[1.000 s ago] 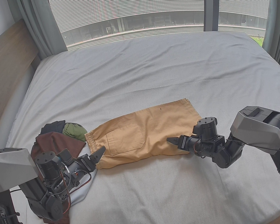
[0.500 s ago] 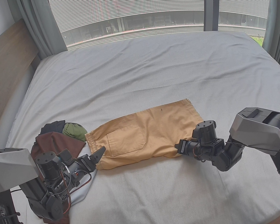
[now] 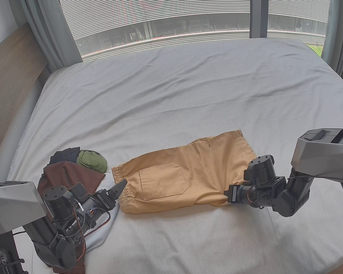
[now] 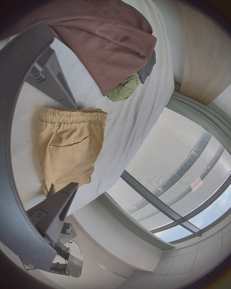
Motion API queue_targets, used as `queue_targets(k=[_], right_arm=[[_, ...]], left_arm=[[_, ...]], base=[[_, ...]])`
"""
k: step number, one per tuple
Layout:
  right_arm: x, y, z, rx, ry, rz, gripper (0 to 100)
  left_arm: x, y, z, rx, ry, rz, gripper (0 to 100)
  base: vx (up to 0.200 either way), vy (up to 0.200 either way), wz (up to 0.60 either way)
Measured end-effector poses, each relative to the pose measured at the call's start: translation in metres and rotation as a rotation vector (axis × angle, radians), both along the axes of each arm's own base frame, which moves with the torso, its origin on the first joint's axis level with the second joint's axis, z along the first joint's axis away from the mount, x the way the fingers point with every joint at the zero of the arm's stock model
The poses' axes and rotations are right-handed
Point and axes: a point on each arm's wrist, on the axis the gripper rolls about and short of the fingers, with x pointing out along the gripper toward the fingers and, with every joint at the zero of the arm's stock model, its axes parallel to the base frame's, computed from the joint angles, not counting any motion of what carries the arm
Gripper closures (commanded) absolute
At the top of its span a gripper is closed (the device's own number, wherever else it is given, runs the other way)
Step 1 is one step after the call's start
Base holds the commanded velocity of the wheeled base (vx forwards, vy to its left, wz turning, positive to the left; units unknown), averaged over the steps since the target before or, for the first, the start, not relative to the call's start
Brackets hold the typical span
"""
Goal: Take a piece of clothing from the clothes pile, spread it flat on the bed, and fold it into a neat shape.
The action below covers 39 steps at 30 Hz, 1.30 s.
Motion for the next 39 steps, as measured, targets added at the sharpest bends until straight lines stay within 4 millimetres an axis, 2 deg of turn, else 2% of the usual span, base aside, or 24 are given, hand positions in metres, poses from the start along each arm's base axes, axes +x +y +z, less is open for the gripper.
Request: queue_targets(k=[23, 27, 33, 34, 39], right_arm=[[-0.103, -0.042, 0.006, -0.235, 0.166, 0.017, 100], [-0.111, -0.045, 0.007, -0.232, 0.149, 0.019, 100], [-0.111, -0.045, 0.002, -0.226, 0.136, 0.017, 100], [-0.111, -0.045, 0.001, -0.225, 0.132, 0.017, 0], [-0.113, -0.045, -0.007, -0.232, 0.153, 0.018, 0]], left_arm=[[0.004, 0.006, -0.002, -0.002, 0.002, 0.012, 0], [0.004, 0.006, -0.002, -0.002, 0.002, 0.012, 0], [0.003, 0.006, -0.003, -0.002, 0.006, 0.010, 0], [0.003, 0.005, -0.003, -0.002, 0.006, 0.008, 0], [0.003, 0.005, -0.004, -0.002, 0.009, 0.007, 0]], base=[[0.000, 0.000, 0.00], [0.000, 0.000, 0.00], [0.000, 0.000, 0.00], [0.000, 0.000, 0.00], [0.000, 0.000, 0.00]])
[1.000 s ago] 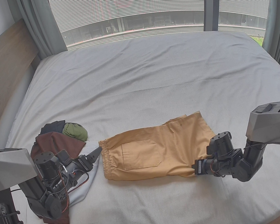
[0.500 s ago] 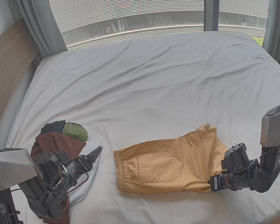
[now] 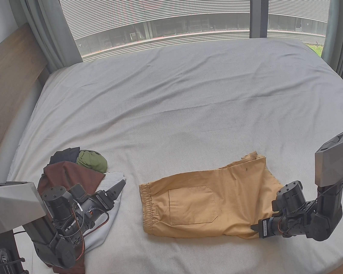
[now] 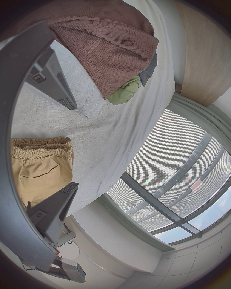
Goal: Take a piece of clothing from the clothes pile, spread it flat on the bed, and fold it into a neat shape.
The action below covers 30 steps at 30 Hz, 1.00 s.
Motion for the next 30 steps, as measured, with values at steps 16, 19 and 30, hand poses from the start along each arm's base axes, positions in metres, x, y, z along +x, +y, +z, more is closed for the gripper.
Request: queue_targets(k=[16, 19, 30], right_arm=[[-0.045, 0.024, 0.004, 0.051, 0.110, 0.162, 0], [-0.050, 0.033, 0.014, 0.095, 0.095, 0.211, 0], [-0.034, 0.066, 0.074, 0.327, -0.100, 0.295, 0]], left_arm=[[-0.003, -0.005, 0.000, -0.042, 0.025, -0.018, 0], [-0.003, -0.005, 0.000, -0.041, 0.025, -0.019, 0], [-0.005, -0.015, -0.013, -0.033, 0.065, -0.048, 0]], base=[[0.000, 0.000, 0.00], [0.000, 0.000, 0.00], [0.000, 0.000, 0.00]])
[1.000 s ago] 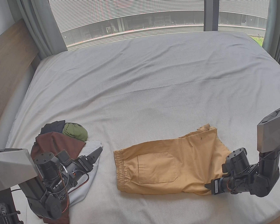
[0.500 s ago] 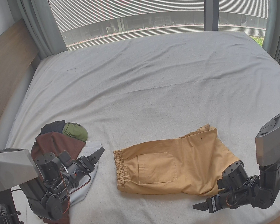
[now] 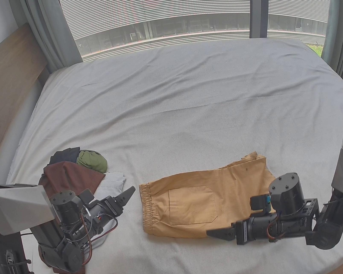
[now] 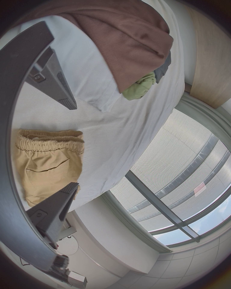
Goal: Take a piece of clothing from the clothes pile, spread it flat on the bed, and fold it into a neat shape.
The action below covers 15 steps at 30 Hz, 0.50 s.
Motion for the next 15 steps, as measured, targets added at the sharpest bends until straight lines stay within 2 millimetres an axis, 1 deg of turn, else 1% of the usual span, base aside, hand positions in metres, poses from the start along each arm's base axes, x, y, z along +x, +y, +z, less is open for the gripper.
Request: queue_targets(k=[4, 11, 15], right_arm=[[0.015, 0.002, 0.019, 0.071, -0.063, -0.027, 0], [0.039, -0.018, 0.038, 0.132, -0.148, -0.119, 0], [0.047, -0.029, 0.044, 0.172, -0.207, -0.151, 0]], left_arm=[[-0.002, -0.008, -0.009, -0.002, 0.030, -0.020, 0], [-0.006, -0.021, -0.025, -0.048, 0.115, -0.036, 0], [-0.010, -0.027, -0.033, -0.057, 0.170, -0.035, 0]], base=[[0.000, 0.000, 0.00], [0.000, 0.000, 0.00], [0.000, 0.000, 0.00]])
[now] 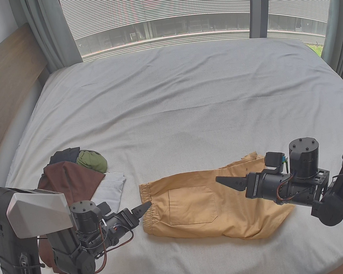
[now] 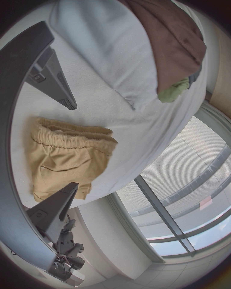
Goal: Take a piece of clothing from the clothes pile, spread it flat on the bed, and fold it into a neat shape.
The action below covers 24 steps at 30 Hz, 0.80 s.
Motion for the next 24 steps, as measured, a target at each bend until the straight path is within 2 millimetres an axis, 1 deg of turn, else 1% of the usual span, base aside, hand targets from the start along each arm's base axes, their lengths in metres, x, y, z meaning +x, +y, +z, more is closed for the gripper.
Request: queue_targets(k=[2, 9, 12, 18, 24], right_arm=[[0.002, -0.005, -0.001, 0.007, -0.006, -0.009, 0], [0.006, -0.010, -0.008, 0.010, -0.009, -0.025, 0], [0.007, -0.010, -0.010, 0.009, -0.008, -0.028, 0], [0.008, -0.011, -0.013, 0.007, -0.004, -0.029, 0], [0.008, -0.010, -0.013, 0.007, -0.003, -0.029, 0]], left_arm=[[-0.002, -0.003, -0.007, 0.013, 0.050, 0.005, 0], [-0.007, -0.004, -0.024, 0.068, 0.215, 0.015, 0], [-0.008, -0.007, -0.022, 0.058, 0.234, 0.015, 0], [-0.012, -0.023, -0.016, 0.010, 0.248, -0.007, 0], [-0.015, -0.033, -0.014, -0.001, 0.281, -0.022, 0]], base=[[0.000, 0.000, 0.00], [0.000, 0.000, 0.00], [0.000, 0.000, 0.00], [0.000, 0.000, 0.00], [0.000, 0.000, 0.00]])
